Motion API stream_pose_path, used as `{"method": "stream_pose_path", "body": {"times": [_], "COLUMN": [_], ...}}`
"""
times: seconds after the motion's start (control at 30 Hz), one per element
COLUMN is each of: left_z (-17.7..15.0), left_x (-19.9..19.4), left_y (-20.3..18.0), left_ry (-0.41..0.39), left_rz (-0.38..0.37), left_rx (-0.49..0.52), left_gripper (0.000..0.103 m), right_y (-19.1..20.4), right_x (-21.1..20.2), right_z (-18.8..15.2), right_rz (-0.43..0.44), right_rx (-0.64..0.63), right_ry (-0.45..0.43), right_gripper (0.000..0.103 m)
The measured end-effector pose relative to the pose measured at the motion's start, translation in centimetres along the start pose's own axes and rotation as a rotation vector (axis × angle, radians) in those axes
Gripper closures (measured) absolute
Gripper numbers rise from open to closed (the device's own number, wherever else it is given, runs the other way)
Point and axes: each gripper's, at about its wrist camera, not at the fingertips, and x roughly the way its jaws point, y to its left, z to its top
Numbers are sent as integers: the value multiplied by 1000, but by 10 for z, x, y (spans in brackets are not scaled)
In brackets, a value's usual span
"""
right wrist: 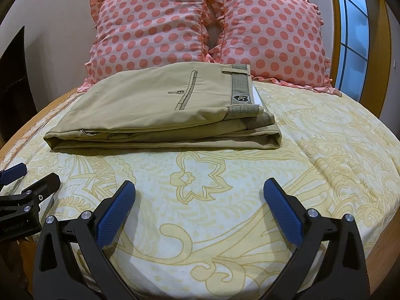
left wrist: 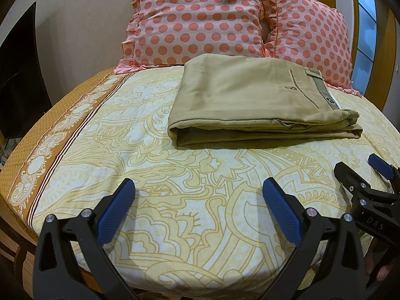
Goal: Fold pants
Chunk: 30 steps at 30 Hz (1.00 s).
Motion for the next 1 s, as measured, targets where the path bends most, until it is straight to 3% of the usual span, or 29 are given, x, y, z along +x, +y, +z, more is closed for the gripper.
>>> {"method": "stream_pose_path", "body": {"times": [1.0], "left_z": [0], "left_x": [1], "left_y": [0], "left_ry": [-1], "left_rz": [0], "left_rx": [-1], "left_gripper": [2], "right_y": [1], "right_x": [-1], "right_z": [1], "right_rz": [-10], "right_rx": [6], "right_ry": [-1], "right_gripper": [1]}}
